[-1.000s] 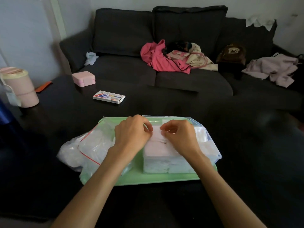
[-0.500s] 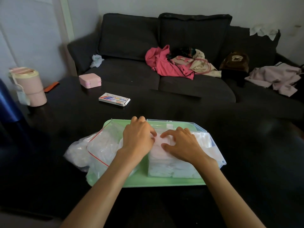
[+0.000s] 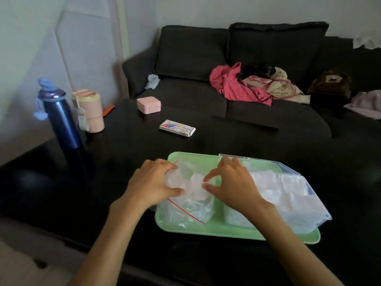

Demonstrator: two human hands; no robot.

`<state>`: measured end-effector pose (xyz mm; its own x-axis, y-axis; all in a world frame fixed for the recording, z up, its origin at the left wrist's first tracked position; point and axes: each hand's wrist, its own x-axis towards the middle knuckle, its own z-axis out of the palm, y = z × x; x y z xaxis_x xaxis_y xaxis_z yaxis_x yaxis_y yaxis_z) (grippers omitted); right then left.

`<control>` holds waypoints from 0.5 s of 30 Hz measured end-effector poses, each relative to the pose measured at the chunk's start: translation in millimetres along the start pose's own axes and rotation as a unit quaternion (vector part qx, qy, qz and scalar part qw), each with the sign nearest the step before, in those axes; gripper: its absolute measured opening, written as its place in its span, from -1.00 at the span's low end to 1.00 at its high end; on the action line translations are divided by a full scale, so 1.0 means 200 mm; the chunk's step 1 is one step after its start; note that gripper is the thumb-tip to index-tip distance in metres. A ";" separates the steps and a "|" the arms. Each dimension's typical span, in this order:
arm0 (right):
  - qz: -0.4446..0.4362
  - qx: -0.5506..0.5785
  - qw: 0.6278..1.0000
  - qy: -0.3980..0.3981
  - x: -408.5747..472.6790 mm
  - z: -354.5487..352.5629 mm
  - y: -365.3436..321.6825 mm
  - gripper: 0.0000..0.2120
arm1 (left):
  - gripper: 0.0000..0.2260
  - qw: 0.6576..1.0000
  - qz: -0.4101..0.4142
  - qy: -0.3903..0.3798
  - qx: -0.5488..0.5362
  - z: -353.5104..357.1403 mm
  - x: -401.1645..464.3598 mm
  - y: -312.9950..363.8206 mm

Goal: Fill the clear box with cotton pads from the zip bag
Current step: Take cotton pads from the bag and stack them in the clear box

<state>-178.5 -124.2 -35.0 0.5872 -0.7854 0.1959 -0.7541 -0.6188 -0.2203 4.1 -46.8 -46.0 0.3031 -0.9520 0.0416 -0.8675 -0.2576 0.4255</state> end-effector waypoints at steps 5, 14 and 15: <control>0.005 -0.164 0.984 -0.071 0.02 0.11 -0.09 -0.48 | -0.36 1.000 -0.013 -0.010 0.016 0.04 0.02 0.01; 0.000 -0.188 0.982 -0.021 0.06 0.18 -0.16 -0.57 | -0.37 0.998 -0.044 -0.031 -0.023 0.03 0.05 0.02; -0.002 -0.192 0.981 -0.023 0.07 0.19 -0.17 -0.63 | -0.38 0.998 -0.047 -0.033 -0.029 0.02 0.05 0.02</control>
<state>-133.7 -114.3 -61.1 0.5966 -0.7885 0.1498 -0.8016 -0.5764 0.1587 2.6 -57.6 -47.5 0.3531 -0.9336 -0.0602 -0.8120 -0.3378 0.4760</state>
